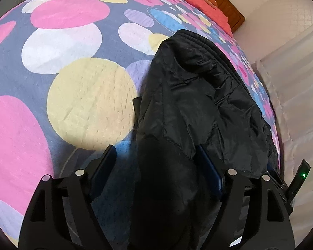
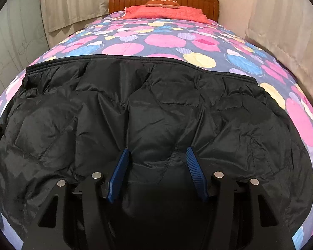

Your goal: Fold large clothes

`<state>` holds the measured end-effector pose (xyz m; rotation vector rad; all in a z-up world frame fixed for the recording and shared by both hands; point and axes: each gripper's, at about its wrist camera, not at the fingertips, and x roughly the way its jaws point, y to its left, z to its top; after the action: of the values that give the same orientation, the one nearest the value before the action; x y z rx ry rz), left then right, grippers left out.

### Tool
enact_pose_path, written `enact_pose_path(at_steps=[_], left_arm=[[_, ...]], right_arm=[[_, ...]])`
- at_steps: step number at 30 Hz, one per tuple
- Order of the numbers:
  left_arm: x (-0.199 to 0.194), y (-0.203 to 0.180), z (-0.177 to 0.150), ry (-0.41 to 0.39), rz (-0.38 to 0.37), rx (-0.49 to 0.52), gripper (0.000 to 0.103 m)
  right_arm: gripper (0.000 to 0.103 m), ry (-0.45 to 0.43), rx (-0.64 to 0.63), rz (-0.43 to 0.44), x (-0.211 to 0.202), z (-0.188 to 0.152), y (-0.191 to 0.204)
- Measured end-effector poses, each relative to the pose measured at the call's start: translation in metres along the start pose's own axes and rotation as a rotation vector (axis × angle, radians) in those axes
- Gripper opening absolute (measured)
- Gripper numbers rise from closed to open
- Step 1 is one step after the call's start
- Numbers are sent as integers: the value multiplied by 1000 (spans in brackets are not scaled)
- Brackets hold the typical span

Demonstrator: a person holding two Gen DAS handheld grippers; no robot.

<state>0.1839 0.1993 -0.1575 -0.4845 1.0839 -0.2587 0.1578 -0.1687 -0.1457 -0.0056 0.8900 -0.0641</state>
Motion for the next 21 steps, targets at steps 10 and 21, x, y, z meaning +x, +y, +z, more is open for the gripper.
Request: enact_pose_path(at_steps=[10, 21], left_arm=[[13, -14, 0, 42, -6, 52, 82], [27, -21, 6, 57, 8, 101, 85]], right_arm=[[57, -6, 8, 0, 1, -4, 1], [57, -13, 6, -6, 0, -5, 2]])
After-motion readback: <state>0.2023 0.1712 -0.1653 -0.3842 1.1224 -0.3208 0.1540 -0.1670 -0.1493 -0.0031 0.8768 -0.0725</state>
